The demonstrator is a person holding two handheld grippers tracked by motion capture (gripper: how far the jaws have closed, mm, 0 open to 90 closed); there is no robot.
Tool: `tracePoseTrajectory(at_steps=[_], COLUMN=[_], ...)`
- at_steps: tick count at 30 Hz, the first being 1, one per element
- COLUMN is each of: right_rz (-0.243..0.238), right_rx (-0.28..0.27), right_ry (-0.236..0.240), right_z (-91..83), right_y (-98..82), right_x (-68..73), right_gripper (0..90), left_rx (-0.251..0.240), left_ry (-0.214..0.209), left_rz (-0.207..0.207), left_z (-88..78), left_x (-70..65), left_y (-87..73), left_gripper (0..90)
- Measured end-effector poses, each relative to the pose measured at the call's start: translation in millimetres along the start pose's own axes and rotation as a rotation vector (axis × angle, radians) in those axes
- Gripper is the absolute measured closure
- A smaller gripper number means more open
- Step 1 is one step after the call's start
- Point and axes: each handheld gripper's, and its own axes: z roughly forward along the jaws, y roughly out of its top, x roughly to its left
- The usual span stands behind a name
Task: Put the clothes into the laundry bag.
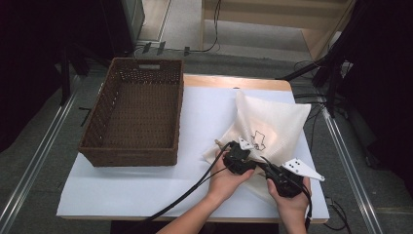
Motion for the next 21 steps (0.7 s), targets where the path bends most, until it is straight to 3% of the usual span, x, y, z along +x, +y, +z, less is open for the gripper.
tracePoseTrajectory(at_steps=[2, 4, 6, 8, 9, 11, 13, 15, 16, 19, 21], right_rz=[0.011, 0.02, 0.029, 0.033, 0.036, 0.035, 0.024, 0.022, 0.023, 0.027, 0.032], right_rx=[-0.004, -0.008, -0.01, -0.01, -0.008, -0.008, -0.005, -0.003, -0.001, 0.002, 0.0], right_ry=[-0.01, -0.019, -0.024, -0.025, -0.025, -0.021, -0.019, -0.015, -0.013, -0.01, -0.008], right_z=[-1.6, -2.5, -2.1, -0.8, -0.1, 2.2, 3.5, 4.2, 4.3, 4.2, 3.7], right_y=[0.4, 0.9, 1.1, 1.6, 1.9, 2.5, 2.8, 2.5, 2.3, 0.5, -0.8], right_x=[-4.0, -9.1, -12.1, -13.6, -13.3, -11.3, -8.1, -5.7, -4.8, -3.3, -3.9], right_gripper=[88.5, 88.4, 88.5, 88.5, 88.4, 88.4, 88.4, 88.4, 88.5, 88.4, 88.5], left_rx=[-0.042, -0.044, -0.005, 0.057, 0.086, 0.084, 0.084, 0.09, 0.096, 0.098, 0.024], left_ry=[0.008, 0.001, -0.013, 0.013, 0.024, 0.054, 0.098, 0.097, 0.097, 0.077, 0.056], left_rz=[0.071, 0.089, 0.096, 0.123, 0.115, 0.134, 0.131, 0.133, 0.13, 0.101, 0.077], left_z=[-16.2, -29.6, -33.4, -26.8, -21.6, -14.5, -7.0, 1.1, 5.0, 12.8, 12.1], left_x=[-4.4, -3.2, -1.6, -2.5, -3.5, -7.6, -11.6, -13.3, -13.4, -9.7, -5.2], left_y=[-7.1, -13.8, -19.7, -22.5, -22.8, -20.3, -14.0, -7.2, -3.4, 7.8, 12.8], left_gripper=[43.8, 37.0, 36.9, 37.7, 40.4, 43.1, 54.6, 72.8, 76.0, 78.3, 78.7])
